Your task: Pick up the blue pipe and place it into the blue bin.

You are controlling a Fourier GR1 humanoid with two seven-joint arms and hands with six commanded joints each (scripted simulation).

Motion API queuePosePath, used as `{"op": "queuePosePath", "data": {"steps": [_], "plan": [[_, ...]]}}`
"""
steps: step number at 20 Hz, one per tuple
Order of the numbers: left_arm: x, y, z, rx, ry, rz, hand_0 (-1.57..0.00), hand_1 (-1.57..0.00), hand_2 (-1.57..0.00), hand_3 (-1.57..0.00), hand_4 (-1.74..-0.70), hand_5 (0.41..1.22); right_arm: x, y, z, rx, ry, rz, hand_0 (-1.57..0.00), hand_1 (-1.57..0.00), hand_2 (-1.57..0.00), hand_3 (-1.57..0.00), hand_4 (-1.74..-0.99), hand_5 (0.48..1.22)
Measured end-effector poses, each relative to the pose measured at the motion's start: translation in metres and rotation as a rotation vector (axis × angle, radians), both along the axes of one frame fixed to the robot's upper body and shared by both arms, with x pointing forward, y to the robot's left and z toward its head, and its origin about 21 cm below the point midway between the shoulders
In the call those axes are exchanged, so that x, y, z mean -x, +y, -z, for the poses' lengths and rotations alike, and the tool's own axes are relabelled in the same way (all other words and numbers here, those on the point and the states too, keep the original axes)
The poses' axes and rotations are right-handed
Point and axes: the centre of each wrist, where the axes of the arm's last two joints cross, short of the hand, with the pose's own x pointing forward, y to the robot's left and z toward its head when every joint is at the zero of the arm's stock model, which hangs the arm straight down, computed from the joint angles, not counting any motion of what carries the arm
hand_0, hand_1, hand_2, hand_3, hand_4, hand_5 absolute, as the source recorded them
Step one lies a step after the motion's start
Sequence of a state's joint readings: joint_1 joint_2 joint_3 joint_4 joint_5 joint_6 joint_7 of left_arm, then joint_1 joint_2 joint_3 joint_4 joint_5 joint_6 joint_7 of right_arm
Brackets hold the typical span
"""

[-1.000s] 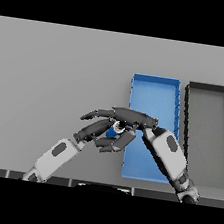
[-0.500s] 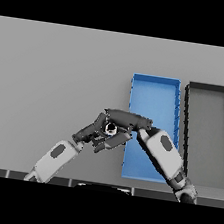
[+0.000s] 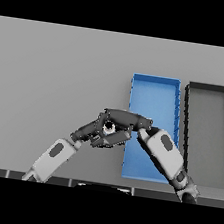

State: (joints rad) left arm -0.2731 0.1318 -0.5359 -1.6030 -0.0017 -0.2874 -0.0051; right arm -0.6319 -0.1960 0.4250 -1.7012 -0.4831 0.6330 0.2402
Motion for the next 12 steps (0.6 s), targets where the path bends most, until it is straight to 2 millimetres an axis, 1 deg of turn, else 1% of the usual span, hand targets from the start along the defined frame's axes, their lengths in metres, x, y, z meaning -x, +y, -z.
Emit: {"op": "queuePosePath", "data": {"steps": [1, 2, 3, 4, 5, 6, 8, 9, 11, 12], "plan": [[-0.0019, 0.0018, -0.0012, -0.003, -0.027, 0.022, -0.53, -0.51, -0.49, -0.49, -1.14, 1.221, 0.0023, -0.0004, -0.0021, -0.005, 0.004, 0.0, -1.56, -1.56, -1.56, -1.56, -1.486, 1.208], [-0.004, -0.0006, -0.001, -0.007, -0.053, 0.029, -0.43, -0.41, -0.39, -0.39, -1.07, 1.15, 0.0019, -0.0008, -0.0053, 0.015, -0.002, 0.011, -1.56, -1.56, -1.56, -1.56, -1.487, 1.211], [-0.0037, 0.0022, 0.0002, -0.021, -0.077, 0.034, -0.34, -0.32, -0.31, -0.31, -1.0, 1.063, 0.0033, -0.002, -0.0052, 0.016, -0.003, 0.013, -1.56, -1.56, -1.56, -1.56, -1.488, 1.213], [-0.004, -0.0007, 0.0015, -0.041, -0.094, 0.025, -0.27, -0.26, -0.25, -0.25, -0.95, 0.972, 0.0055, 0.0002, -0.0033, 0.025, 0.008, 0.016, -1.57, -1.57, -1.57, -1.56, -1.488, 1.214], [-0.0038, 0.0009, 0.0021, -0.054, -0.089, 0.007, -0.22, -0.21, -0.2, -0.2, -0.92, 0.899, 0.0053, 0.0003, -0.0023, 0.022, 0.005, 0.02, -1.57, -1.57, -1.57, -1.57, -1.488, 1.216], [-0.0036, -0.0023, 0.0007, -0.068, -0.067, -0.007, -0.17, -0.17, -0.16, -0.16, -0.9, 0.836, 0.0038, -0.0004, -0.0015, 0.023, 0.005, 0.018, -1.57, -1.57, -1.57, -1.57, -1.488, 1.217], [-0.0045, 0.0001, -0.0001, -0.055, -0.063, -0.015, -0.11, -0.11, -0.1, -0.1, -0.86, 0.734, 0.0069, 0.0005, 0.0017, 0.006, 0.006, 0.019, -1.57, -1.57, -1.57, -1.57, -1.487, 1.218], [-0.0028, -0.0029, 0.0017, -0.056, -0.049, -0.017, -0.09, -0.08, -0.08, -0.08, -0.87, 0.697, 0.0075, 0.0017, 0.0018, 0.023, 0.003, 0.03, -1.57, -1.57, -1.57, -1.57, -1.487, 1.219], [-0.0072, 0.0022, 0.0019, -0.042, 0.007, -0.039, -0.06, -0.05, -0.05, -0.05, -0.88, 0.654, 0.0083, 0.0007, 0.0038, 0.003, -0.01, 0.036, -1.57, -1.57, -1.57, -1.57, -1.488, 1.22], [-0.0072, 0.0026, 0.0034, -0.044, 0.018, -0.051, -0.05, -0.04, -0.04, -0.04, -0.89, 0.639, 0.0054, 0.0032, 0.0001, 0.016, -0.004, 0.046, -1.57, -1.57, -1.57, -1.57, -1.488, 1.22]]}}
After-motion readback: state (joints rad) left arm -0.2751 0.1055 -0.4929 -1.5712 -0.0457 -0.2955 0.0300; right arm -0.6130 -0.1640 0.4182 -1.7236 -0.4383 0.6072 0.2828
